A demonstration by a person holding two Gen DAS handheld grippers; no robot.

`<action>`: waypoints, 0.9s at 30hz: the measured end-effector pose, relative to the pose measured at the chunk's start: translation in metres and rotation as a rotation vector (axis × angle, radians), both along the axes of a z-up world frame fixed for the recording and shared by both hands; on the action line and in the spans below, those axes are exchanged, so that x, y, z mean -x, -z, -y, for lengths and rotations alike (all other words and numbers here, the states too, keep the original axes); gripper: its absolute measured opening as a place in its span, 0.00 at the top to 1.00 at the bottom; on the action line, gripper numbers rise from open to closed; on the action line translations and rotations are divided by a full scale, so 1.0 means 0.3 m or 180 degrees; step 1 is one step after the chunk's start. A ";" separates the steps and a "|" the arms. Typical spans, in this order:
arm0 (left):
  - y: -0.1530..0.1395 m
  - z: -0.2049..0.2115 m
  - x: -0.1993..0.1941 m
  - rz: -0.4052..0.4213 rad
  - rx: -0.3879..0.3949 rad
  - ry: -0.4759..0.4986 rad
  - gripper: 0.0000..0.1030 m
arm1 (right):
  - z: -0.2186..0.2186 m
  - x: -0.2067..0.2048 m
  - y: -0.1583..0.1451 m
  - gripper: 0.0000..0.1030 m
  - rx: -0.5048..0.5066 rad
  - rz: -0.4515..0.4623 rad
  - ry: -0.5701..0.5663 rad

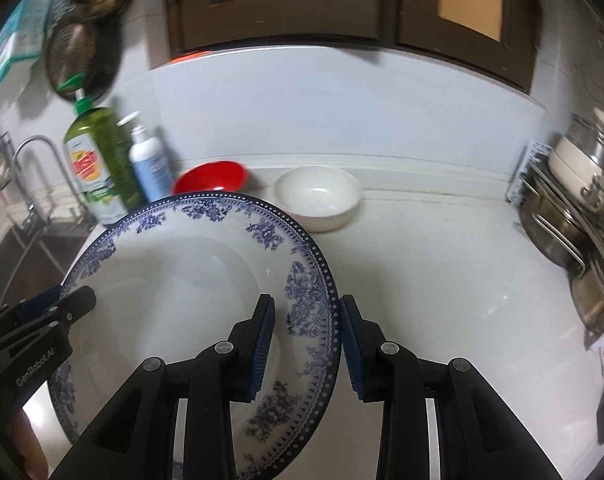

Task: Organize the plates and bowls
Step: 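Carry the blue-and-white plate with both grippers over the green plate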

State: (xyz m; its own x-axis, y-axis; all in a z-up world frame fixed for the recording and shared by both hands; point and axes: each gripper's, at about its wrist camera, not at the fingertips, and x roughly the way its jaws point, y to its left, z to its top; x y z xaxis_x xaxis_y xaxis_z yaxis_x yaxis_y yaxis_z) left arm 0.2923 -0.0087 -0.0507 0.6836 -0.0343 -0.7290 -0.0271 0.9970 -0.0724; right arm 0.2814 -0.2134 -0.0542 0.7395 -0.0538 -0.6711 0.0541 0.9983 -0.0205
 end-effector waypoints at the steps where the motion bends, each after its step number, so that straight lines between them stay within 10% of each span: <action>1: 0.001 -0.017 0.009 0.0000 -0.0005 -0.0013 0.62 | -0.022 0.005 0.001 0.66 -0.0005 0.0001 -0.0023; 27: 0.221 -0.264 0.082 -0.0439 -0.0154 -0.0030 0.62 | -0.310 0.063 0.225 0.66 -0.0102 -0.0405 -0.0131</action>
State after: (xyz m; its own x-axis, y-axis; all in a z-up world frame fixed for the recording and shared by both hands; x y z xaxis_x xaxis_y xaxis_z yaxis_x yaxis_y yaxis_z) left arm 0.2676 0.0706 -0.1170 0.5769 0.0091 -0.8167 -0.0428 0.9989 -0.0191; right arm 0.2625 -0.1204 -0.1217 0.6495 -0.0021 -0.7604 0.0120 0.9999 0.0075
